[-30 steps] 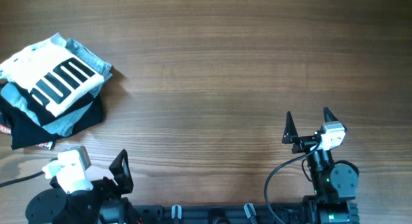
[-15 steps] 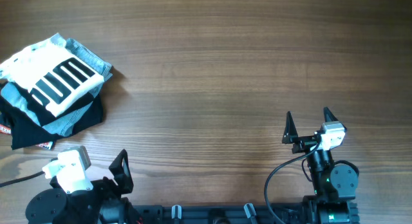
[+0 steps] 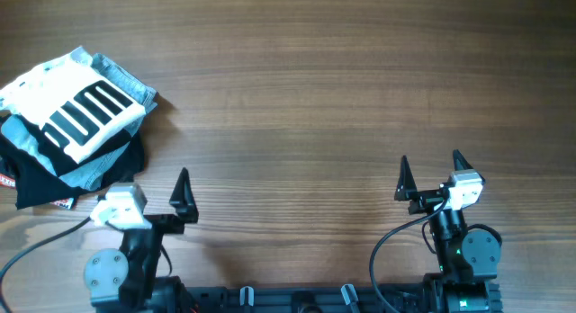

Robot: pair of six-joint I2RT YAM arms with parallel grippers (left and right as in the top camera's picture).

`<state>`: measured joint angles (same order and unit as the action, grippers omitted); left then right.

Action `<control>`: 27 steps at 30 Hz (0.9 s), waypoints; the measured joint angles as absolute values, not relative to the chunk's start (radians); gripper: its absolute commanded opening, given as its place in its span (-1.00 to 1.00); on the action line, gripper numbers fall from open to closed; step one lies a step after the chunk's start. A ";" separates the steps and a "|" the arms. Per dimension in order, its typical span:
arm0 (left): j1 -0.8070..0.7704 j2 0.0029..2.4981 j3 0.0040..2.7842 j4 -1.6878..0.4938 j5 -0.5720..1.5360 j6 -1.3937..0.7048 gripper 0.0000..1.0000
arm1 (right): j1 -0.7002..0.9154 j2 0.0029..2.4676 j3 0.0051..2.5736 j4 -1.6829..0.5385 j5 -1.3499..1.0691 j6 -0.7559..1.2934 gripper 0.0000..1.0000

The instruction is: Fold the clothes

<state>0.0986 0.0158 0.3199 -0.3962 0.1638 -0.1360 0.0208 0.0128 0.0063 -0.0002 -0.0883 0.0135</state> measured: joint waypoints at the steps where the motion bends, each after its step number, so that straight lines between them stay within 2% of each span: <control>1: 0.096 0.015 0.279 -0.315 0.167 -0.135 1.00 | 0.021 0.013 0.006 -0.001 -0.088 0.013 0.99; 3: 0.082 0.014 0.160 -0.105 0.172 -0.128 1.00 | 0.021 0.013 0.006 0.000 -0.088 0.013 0.99; 6: 0.056 0.013 0.057 0.030 0.171 -0.107 1.00 | 0.021 0.013 0.006 0.000 -0.088 0.013 0.99; 9: 0.028 0.014 0.009 -0.057 0.152 -0.097 1.00 | 0.021 0.013 0.006 -0.001 -0.088 0.013 0.99; 27: 0.039 0.014 0.009 -0.057 0.146 -0.110 1.00 | 0.021 0.013 0.006 -0.001 -0.088 0.013 0.99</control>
